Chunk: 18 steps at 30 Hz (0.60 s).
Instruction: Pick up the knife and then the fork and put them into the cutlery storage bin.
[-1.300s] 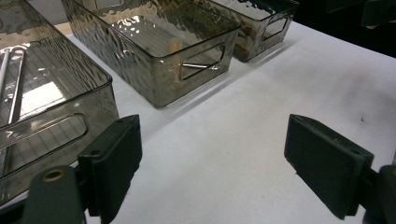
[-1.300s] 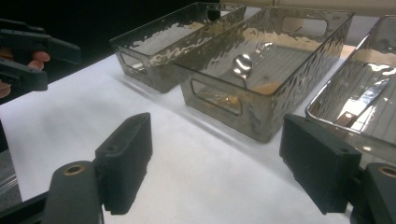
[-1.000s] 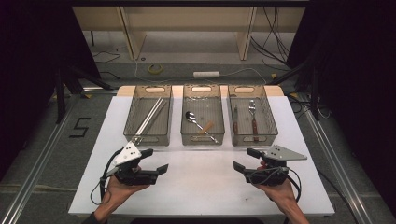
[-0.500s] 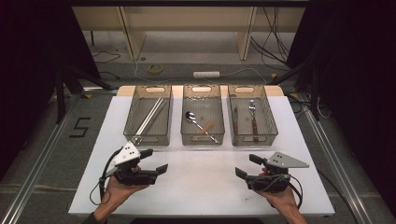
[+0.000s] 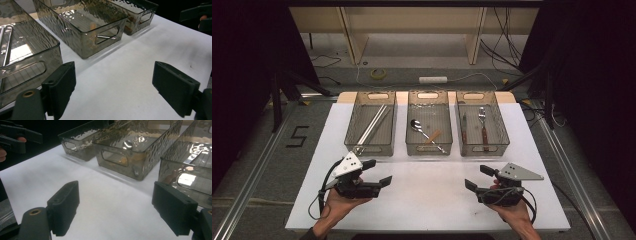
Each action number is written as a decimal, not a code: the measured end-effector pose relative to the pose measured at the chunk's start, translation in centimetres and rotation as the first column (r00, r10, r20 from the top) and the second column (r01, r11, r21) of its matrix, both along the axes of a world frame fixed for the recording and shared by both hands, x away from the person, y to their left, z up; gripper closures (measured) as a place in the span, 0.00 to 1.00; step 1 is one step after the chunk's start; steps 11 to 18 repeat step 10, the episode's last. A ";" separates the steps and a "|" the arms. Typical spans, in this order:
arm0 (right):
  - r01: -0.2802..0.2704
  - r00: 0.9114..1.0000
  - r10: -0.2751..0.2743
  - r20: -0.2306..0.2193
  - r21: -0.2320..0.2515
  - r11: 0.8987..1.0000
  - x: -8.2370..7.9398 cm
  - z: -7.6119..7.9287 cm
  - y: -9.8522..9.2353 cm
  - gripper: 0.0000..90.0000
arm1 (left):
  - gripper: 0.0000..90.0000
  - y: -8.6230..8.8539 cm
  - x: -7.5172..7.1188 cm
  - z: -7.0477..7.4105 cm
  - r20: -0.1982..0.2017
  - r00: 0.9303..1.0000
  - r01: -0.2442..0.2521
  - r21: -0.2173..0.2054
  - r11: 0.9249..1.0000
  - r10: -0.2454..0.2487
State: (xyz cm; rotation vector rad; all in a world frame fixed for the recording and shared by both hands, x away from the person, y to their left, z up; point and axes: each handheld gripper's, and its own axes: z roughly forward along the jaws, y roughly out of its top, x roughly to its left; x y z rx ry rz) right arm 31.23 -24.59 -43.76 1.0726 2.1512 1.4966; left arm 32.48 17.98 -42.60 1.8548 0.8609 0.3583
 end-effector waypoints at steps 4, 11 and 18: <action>0.001 1.000 -0.001 0.001 -0.003 1.000 0.0 0.0 0.0 0.26 | 0.21 0.0 0.0 0.0 -0.002 1.000 -0.002 -0.003 1.000 0.002; 0.002 1.000 -0.002 0.004 -0.006 1.000 0.0 0.0 0.0 0.26 | 0.21 0.0 0.0 0.0 -0.001 1.000 -0.001 0.000 1.000 0.001; 0.002 1.000 -0.002 0.004 -0.006 1.000 0.0 0.0 0.0 0.26 | 0.21 0.0 0.0 0.0 -0.001 1.000 -0.001 0.000 1.000 0.001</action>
